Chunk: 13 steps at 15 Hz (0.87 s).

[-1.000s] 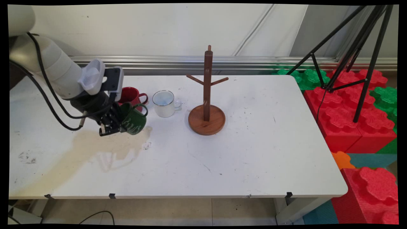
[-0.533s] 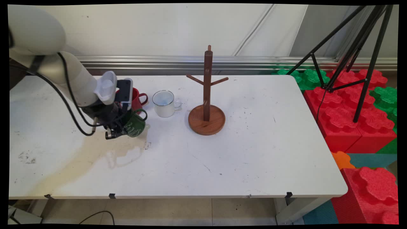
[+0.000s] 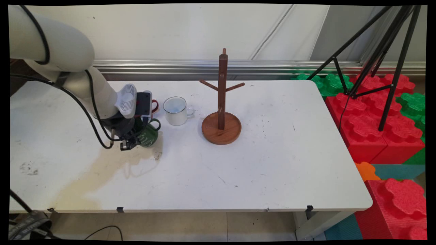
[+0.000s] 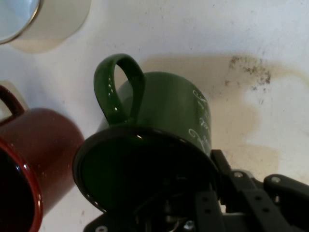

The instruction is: Place the picked object on the table

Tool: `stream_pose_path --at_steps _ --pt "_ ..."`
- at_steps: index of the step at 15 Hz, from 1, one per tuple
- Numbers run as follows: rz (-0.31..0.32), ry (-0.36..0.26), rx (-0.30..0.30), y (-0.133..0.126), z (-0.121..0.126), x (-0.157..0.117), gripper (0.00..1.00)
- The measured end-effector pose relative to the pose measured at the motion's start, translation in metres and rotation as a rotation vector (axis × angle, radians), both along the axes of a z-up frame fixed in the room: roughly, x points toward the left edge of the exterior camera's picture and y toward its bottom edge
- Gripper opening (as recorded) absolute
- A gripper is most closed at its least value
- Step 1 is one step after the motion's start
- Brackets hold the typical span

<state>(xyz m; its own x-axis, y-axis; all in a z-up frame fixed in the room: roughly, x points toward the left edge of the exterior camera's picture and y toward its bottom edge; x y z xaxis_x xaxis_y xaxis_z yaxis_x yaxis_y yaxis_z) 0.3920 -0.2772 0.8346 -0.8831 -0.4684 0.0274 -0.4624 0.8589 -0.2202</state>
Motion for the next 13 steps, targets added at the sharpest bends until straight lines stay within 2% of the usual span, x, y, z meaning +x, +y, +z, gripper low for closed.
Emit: stream_pose_path --at_steps 4,5,13 --pt "-0.004 -0.018 0.000 -0.001 -0.005 -0.005 0.00" --pt "-0.005 -0.021 0.000 -0.002 -0.006 -0.007 1.00" --pt "-0.022 -0.023 -0.022 -0.004 -0.008 -0.016 1.00"
